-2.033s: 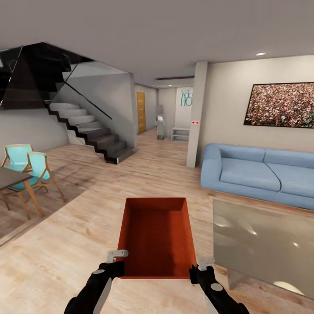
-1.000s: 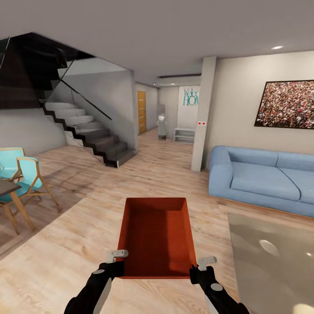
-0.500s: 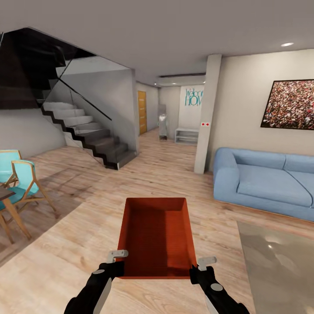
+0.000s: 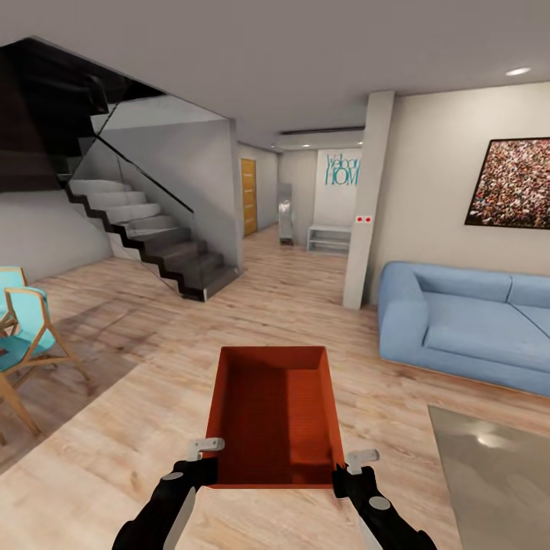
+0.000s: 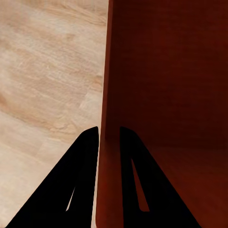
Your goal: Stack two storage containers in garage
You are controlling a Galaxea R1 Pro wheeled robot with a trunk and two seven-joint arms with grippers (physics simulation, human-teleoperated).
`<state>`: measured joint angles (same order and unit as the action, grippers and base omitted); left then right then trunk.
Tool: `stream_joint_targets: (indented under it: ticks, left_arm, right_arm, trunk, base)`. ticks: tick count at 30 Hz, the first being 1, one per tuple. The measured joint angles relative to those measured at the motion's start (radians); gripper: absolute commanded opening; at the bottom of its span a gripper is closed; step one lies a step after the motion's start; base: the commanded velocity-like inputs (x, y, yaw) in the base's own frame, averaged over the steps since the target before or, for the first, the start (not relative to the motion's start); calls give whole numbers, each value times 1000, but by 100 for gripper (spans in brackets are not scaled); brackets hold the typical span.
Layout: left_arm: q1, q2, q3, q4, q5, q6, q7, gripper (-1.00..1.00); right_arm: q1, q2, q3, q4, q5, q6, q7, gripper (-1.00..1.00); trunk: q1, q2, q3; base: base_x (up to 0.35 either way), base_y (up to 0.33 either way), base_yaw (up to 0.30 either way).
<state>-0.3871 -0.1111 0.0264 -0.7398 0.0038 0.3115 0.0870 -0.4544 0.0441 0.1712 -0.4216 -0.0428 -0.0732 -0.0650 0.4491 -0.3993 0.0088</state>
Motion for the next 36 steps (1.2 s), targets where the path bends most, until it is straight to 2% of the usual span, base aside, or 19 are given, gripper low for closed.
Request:
stream_joint_targets:
  ticks: [36]
  left_arm:
    - [0,0,0,0,0,-1,0,-100]
  right_arm:
    - [0,0,0,-1,1,0,0,-100]
  trunk:
    - [0,0,0]
  base:
    - [326,0,0]
